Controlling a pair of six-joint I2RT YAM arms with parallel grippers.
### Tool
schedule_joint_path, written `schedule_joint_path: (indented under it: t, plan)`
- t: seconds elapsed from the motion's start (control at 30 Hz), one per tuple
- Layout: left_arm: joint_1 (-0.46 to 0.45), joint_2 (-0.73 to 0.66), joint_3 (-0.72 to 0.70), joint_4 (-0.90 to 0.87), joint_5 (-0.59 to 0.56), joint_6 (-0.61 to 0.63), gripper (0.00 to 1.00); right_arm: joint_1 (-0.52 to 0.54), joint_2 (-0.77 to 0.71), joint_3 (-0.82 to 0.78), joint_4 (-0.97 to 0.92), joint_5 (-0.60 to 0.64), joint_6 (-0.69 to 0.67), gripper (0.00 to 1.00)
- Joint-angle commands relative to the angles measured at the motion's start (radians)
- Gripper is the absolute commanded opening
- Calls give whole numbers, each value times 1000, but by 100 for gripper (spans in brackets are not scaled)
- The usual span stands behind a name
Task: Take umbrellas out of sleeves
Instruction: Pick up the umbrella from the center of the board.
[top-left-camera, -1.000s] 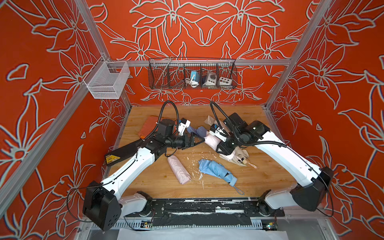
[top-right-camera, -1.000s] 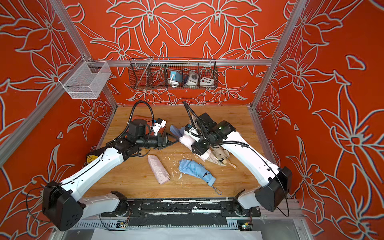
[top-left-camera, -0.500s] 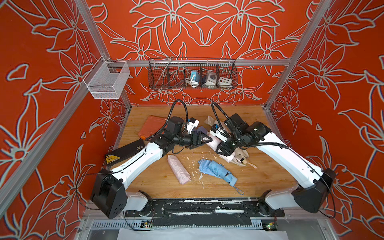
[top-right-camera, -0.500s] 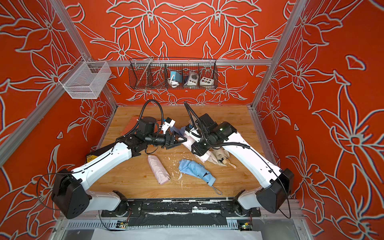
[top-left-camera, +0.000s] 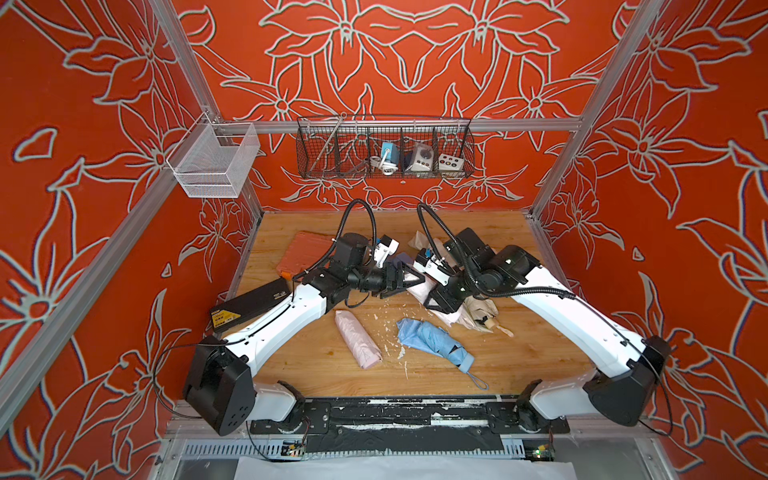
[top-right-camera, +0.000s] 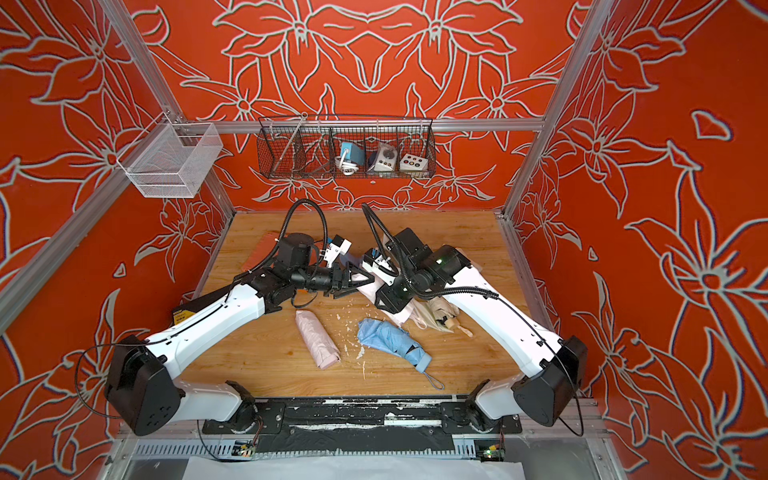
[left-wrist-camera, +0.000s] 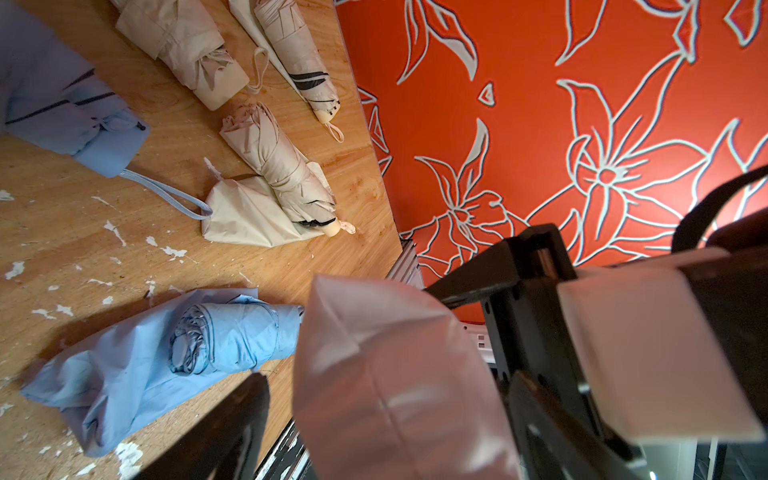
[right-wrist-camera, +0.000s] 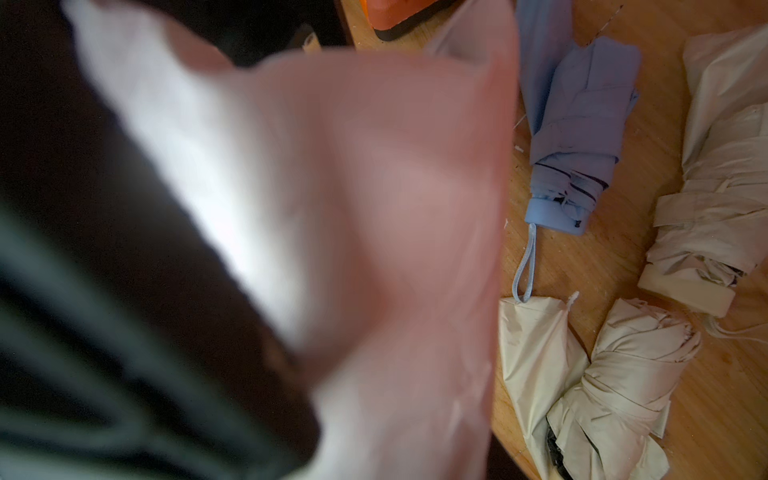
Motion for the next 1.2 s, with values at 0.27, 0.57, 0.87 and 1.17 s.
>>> schedule_joint_path:
  t: [0.27,0.57,0.87,1.17]
  plan:
    - [-12,3,-3,53,9,-29,78,18,3,44,20,-25,-7,33]
    - [-14,29,0,58,18,-35,58,21,9,39,7,-13,-31,33]
    - [-14,36,-16,52,24,-40,31,21,17,41,-3,19,-27,38]
    - [-8,25,-50,80,26,-63,16,21,17,42,-12,60,-17,52]
